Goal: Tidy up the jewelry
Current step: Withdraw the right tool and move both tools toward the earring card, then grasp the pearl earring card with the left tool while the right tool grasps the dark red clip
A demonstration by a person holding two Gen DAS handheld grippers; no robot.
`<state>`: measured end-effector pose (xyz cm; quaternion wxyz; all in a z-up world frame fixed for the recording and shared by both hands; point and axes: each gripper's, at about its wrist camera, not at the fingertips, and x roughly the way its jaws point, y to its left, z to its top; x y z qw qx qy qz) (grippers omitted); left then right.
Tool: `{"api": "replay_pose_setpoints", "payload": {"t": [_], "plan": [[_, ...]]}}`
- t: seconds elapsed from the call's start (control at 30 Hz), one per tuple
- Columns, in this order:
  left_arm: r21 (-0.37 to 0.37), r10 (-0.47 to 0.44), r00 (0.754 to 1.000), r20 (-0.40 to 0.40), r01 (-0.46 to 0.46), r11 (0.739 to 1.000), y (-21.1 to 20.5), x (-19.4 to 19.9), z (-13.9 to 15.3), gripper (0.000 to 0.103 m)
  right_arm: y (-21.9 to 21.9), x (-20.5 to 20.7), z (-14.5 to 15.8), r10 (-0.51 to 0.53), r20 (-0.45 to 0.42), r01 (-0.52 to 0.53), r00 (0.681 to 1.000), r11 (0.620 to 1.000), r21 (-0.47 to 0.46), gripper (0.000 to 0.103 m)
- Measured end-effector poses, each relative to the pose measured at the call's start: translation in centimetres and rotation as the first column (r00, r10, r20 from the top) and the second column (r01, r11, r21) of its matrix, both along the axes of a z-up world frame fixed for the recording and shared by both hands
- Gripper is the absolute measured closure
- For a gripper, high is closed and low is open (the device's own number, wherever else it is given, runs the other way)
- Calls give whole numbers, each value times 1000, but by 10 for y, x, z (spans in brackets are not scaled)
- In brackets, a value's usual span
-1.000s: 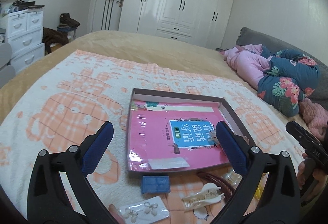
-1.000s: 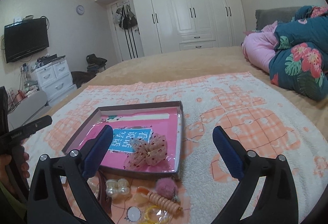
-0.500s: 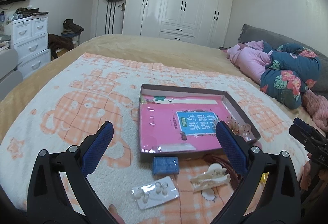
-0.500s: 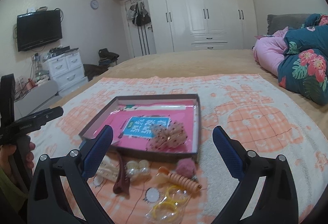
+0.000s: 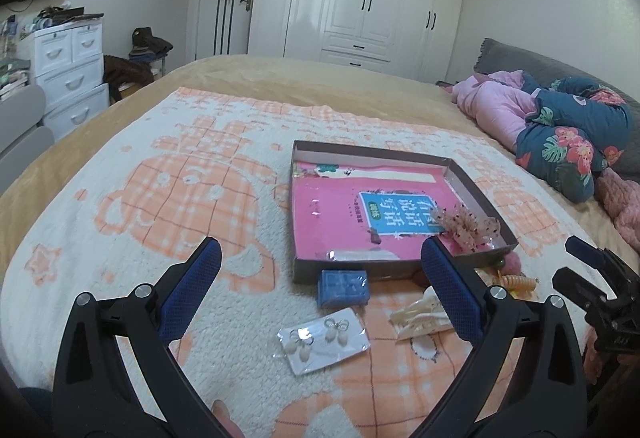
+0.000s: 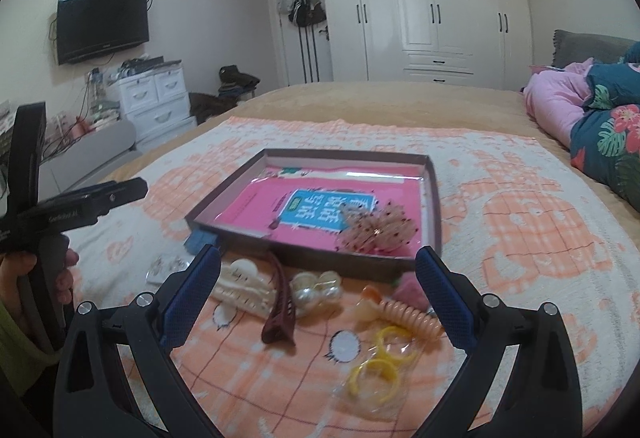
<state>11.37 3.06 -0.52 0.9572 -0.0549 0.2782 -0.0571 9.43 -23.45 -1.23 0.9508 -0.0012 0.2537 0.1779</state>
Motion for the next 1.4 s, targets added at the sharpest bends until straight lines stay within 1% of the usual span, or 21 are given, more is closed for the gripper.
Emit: {"api": "replay_pose_setpoints", "payload": {"t": [0.4,0.6,0.67,0.73,0.97,1.07,1.13,1.27,1.4], "plan": [[-2,38,996,-75,-39,999,15,-7,-16,11,20,-4,-14,46,-34,-47,998,998,-44,8],[8,44,990,-134,-44,999,17,-6,-30,11,29,0,-25,51,-62,-56,997,995,-85,8],[7,40,986,-161,-39,999,17,-4,-36,11,32,2,-30,58,-86,-66,995,994,-92,9],[5,35,982,-185,-35,999,16,-2,-43,11,34,5,-36,59,-103,-70,993,992,-105,15],[-9,-6,970,-242,4,1000,10,4,-58,11,40,12,-52,71,-166,-89,984,990,-107,25],[-21,-23,964,-266,19,1000,6,8,-65,11,43,15,-56,74,-181,-95,981,989,-109,32],[-23,-32,957,-287,27,999,2,10,-71,11,45,16,-59,76,-190,-100,979,988,-116,39],[-14,-41,952,-302,39,999,-6,13,-77,11,48,19,-64,80,-212,-107,974,987,-119,45],[-1,-41,952,-302,42,999,-13,16,-81,11,50,24,-69,76,-229,-106,970,987,-122,55]]}}
